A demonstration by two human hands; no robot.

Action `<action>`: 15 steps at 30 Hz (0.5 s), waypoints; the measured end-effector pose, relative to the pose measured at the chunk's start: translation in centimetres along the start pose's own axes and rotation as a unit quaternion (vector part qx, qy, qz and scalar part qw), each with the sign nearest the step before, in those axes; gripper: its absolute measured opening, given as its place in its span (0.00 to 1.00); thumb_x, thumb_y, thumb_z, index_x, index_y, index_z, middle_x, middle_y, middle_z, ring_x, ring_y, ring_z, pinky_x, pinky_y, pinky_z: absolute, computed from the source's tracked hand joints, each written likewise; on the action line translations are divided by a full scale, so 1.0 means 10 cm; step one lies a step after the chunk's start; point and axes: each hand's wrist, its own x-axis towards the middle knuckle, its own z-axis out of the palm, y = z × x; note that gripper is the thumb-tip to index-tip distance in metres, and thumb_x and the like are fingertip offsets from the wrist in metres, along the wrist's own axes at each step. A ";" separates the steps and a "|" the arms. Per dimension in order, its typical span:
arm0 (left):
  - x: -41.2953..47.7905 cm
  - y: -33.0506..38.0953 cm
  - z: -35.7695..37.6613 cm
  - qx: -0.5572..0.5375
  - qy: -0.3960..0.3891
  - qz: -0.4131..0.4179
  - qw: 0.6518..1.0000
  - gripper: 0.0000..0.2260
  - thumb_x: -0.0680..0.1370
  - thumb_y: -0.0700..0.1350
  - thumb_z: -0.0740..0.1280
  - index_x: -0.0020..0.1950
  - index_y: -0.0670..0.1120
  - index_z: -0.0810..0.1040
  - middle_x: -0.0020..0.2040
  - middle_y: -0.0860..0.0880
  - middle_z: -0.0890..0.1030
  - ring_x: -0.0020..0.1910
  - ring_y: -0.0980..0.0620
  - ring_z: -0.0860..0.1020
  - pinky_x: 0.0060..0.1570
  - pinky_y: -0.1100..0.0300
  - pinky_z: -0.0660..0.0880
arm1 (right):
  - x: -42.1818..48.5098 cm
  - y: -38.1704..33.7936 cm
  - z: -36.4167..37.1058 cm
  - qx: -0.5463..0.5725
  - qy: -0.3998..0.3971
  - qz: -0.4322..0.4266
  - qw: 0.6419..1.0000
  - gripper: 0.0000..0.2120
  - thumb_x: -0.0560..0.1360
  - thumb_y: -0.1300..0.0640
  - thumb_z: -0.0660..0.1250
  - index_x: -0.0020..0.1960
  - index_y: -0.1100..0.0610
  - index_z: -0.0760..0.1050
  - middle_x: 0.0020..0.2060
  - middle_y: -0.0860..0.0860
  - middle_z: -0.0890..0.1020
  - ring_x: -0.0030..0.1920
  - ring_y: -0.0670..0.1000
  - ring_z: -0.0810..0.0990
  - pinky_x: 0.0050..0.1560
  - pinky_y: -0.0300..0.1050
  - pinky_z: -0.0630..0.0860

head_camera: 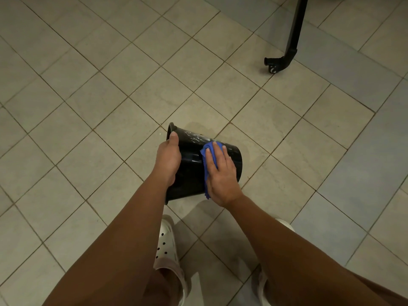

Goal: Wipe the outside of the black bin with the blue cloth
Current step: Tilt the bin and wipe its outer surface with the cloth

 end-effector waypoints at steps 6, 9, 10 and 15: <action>-0.02 0.00 0.03 -0.001 0.001 0.013 1.000 0.23 0.85 0.57 0.51 0.69 0.43 0.73 0.59 0.43 0.79 0.59 0.44 0.77 0.65 0.45 0.73 | -0.11 -0.04 0.00 0.010 0.013 0.047 0.999 0.32 0.74 0.59 0.65 0.73 0.64 0.54 0.73 0.64 0.57 0.73 0.66 0.52 0.69 0.64 0.60; -0.01 0.00 0.02 0.010 -0.005 0.009 1.000 0.23 0.85 0.57 0.51 0.69 0.44 0.74 0.57 0.43 0.80 0.57 0.45 0.78 0.64 0.44 0.74 | -0.06 -0.10 -0.01 0.012 0.021 0.007 1.000 0.37 0.71 0.63 0.69 0.74 0.62 0.54 0.74 0.61 0.55 0.74 0.65 0.50 0.70 0.63 0.57; 0.00 -0.01 0.02 0.011 -0.002 0.008 1.000 0.23 0.85 0.57 0.51 0.69 0.44 0.74 0.57 0.43 0.80 0.57 0.45 0.79 0.64 0.44 0.74 | -0.04 -0.10 -0.02 0.010 0.016 0.002 1.000 0.37 0.72 0.63 0.68 0.75 0.61 0.53 0.74 0.60 0.54 0.74 0.64 0.48 0.70 0.63 0.56; 0.00 -0.04 0.01 -0.004 0.006 0.014 1.000 0.21 0.85 0.56 0.51 0.65 0.44 0.75 0.53 0.45 0.80 0.53 0.47 0.79 0.52 0.52 0.75 | -0.05 -0.08 -0.04 -0.008 -0.008 0.073 0.997 0.35 0.73 0.59 0.69 0.74 0.63 0.55 0.73 0.63 0.57 0.73 0.64 0.52 0.67 0.65 0.63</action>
